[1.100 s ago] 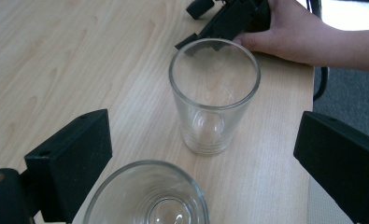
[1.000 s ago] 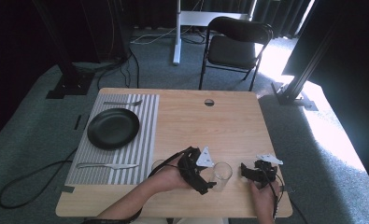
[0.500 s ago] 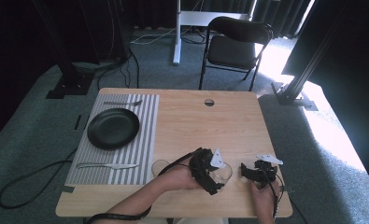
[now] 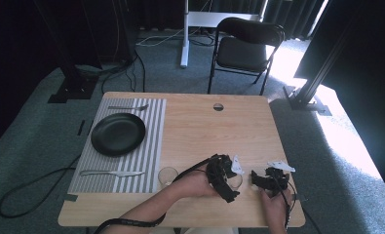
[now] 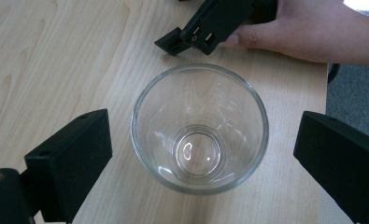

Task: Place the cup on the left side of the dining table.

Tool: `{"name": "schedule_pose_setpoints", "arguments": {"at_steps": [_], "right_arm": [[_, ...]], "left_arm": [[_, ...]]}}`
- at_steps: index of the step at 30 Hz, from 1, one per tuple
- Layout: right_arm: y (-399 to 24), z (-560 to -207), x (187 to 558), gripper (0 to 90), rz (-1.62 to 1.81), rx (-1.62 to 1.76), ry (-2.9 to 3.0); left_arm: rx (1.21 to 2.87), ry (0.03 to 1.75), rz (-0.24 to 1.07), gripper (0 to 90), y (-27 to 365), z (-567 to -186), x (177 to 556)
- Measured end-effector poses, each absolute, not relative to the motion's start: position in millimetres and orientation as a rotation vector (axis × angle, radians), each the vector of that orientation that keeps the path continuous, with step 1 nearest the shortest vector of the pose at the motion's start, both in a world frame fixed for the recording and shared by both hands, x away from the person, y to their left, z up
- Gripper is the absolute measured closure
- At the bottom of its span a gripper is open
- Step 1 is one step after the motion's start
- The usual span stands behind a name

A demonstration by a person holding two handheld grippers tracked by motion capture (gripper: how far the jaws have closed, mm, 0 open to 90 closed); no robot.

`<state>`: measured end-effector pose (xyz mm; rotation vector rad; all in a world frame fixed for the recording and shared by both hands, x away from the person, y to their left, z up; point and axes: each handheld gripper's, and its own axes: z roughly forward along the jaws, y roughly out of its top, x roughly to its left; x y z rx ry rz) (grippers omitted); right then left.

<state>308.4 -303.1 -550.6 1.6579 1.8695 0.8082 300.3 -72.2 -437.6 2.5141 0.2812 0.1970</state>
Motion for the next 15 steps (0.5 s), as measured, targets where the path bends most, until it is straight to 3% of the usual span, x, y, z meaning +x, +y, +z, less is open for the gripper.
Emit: {"name": "schedule_pose_setpoints", "arguments": {"at_steps": [8, 15], "right_arm": [[-303.1, -550.6, 308.4, 12.0, 0.808, 1.659, 1.869], [-303.1, -550.6, 308.4, 11.9, 0.808, 1.658, 1.869]], "left_arm": [[2.552, 0.336, 0.165, 6.0, -78.4, -439.4, 306.4], [2.582, 0.374, 0.167, 15.4, -82.4, -440.7, 308.5]]}}
